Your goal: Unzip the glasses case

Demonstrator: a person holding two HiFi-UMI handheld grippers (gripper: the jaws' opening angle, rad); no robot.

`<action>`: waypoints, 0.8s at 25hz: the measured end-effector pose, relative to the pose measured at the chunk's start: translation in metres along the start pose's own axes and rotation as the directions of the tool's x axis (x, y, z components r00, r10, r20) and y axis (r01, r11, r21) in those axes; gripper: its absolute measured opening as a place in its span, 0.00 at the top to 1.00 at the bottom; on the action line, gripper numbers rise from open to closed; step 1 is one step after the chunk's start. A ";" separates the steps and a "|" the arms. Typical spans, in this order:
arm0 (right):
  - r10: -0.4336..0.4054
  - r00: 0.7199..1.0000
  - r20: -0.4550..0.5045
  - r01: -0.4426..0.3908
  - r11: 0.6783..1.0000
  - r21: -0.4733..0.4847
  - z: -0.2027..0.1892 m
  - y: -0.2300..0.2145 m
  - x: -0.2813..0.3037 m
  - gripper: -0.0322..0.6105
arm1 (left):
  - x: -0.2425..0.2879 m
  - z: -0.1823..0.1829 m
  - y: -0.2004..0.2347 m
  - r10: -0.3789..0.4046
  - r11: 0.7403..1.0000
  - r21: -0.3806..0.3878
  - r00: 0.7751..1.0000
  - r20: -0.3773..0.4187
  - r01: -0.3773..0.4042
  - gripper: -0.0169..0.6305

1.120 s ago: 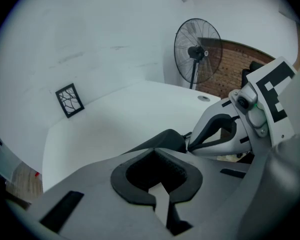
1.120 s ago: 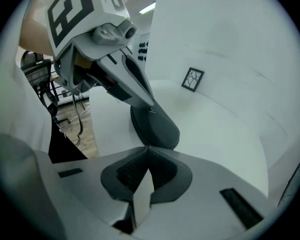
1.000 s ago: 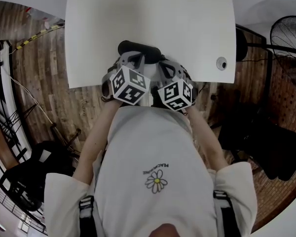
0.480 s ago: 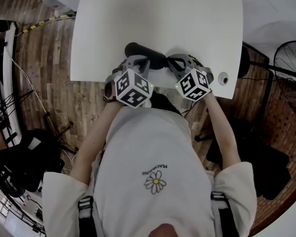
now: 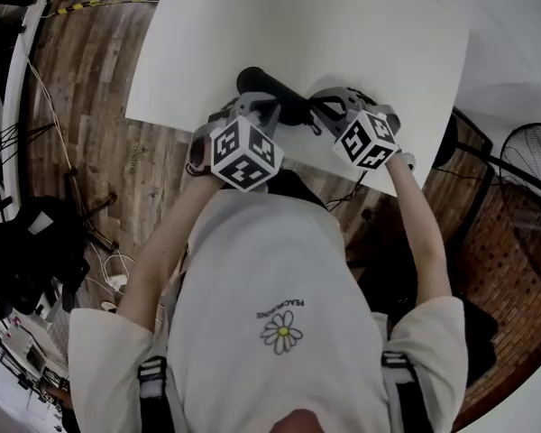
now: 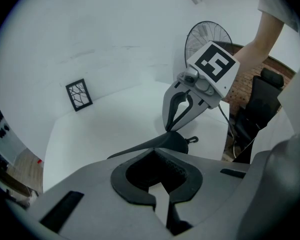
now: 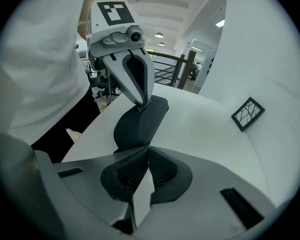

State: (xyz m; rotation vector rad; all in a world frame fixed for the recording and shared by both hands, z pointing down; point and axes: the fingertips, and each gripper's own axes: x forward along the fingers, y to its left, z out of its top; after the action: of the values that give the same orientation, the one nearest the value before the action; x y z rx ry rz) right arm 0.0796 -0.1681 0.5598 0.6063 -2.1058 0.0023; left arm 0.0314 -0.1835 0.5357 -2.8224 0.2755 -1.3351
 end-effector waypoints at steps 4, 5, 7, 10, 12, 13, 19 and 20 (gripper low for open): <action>-0.012 1.000 0.019 0.012 0.999 0.043 0.003 0.001 0.001 0.94 | -0.001 -0.004 0.000 0.010 1.000 0.003 1.000 -0.002 -0.010 0.95; -0.020 1.000 0.021 0.019 0.998 0.060 0.004 0.001 0.001 0.94 | -0.002 -0.005 0.001 0.009 1.000 -0.010 1.000 0.005 -0.009 0.95; -0.047 0.999 0.010 0.046 0.995 0.091 0.006 -0.002 0.000 0.94 | -0.004 -0.004 0.004 0.000 0.998 -0.057 0.999 0.046 0.003 0.95; -0.124 0.992 0.003 0.122 0.979 0.162 0.011 -0.010 -0.010 0.92 | -0.016 0.004 0.010 0.027 0.998 -0.051 0.992 0.127 -0.020 0.95; -0.190 0.981 0.030 0.177 0.954 0.242 0.016 -0.018 -0.022 0.83 | -0.028 0.018 0.014 0.049 0.998 -0.033 0.980 0.193 -0.044 0.95; -0.229 0.972 0.047 0.207 0.936 0.284 0.019 -0.023 -0.031 0.78 | -0.035 0.027 0.016 0.055 0.998 -0.041 0.971 0.232 -0.046 0.95; -0.551 0.829 0.093 0.457 0.764 0.455 0.053 -0.069 -0.105 0.75 | -0.086 0.102 0.062 0.163 0.987 -0.088 0.848 0.505 -0.137 0.95; -0.604 0.791 0.093 0.499 0.727 0.471 0.061 -0.077 -0.120 0.75 | -0.094 0.114 0.071 0.175 0.985 -0.095 0.825 0.538 -0.147 0.95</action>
State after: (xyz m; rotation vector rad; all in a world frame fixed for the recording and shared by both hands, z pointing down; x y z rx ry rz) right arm 0.1193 -0.1994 0.4136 1.5714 -2.0768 0.0517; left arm 0.0493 -0.2463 0.3850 -2.9785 0.5181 -0.4550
